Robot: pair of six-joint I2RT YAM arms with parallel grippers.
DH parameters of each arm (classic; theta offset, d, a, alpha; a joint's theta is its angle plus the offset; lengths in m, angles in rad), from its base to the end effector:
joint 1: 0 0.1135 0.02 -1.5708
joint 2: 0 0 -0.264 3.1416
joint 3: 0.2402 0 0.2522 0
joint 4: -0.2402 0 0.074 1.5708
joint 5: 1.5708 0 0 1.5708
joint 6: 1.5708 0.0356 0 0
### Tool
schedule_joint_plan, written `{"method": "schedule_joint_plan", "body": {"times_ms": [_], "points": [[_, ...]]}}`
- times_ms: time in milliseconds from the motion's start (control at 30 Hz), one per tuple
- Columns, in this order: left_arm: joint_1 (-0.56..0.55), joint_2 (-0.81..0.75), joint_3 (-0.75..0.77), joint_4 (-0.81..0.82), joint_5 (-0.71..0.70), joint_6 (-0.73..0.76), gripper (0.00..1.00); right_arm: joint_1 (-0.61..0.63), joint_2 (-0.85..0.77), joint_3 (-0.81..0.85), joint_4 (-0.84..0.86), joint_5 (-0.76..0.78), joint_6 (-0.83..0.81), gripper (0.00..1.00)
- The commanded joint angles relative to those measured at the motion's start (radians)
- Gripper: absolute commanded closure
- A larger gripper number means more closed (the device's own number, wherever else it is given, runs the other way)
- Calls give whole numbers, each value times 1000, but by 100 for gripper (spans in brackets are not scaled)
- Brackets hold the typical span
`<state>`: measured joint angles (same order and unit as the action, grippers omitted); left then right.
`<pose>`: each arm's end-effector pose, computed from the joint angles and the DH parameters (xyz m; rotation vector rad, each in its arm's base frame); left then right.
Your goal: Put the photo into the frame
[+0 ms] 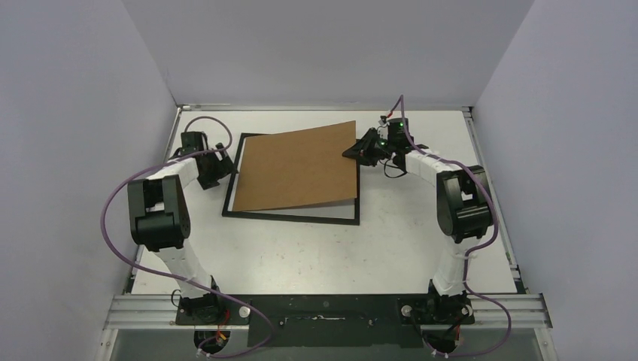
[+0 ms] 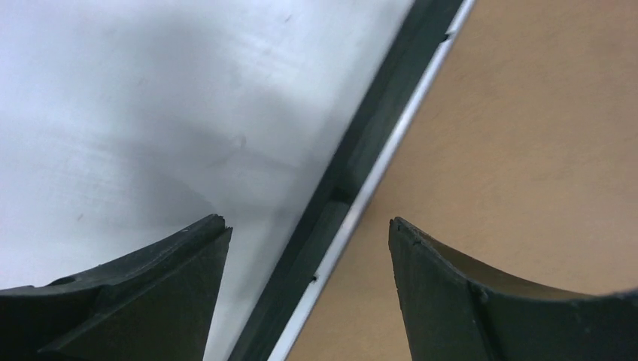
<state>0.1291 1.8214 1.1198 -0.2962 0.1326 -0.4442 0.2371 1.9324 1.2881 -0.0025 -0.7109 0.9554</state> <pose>0.3681 0.0430 0.1651 -0.6814 2.4903 -0.2886 0.4085 0.1226 0.2004 0.4253 2.3861 1.3985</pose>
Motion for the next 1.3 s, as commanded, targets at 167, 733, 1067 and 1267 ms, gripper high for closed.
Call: {"method": "schedule_joint_plan", "body": {"times_ms": [167,733,1067,1267], "points": [[16,114,114,79,274,17,31,43,60,58,-138,42,-128,83],[17,142,122,55,318,25,46,69,79,202,-417,161,-251,34],[20,148,136,45,309,35,46,48,108,361,-742,291,-409,22],[23,145,145,35,306,46,45,34,108,378,-767,348,-461,19]]}}
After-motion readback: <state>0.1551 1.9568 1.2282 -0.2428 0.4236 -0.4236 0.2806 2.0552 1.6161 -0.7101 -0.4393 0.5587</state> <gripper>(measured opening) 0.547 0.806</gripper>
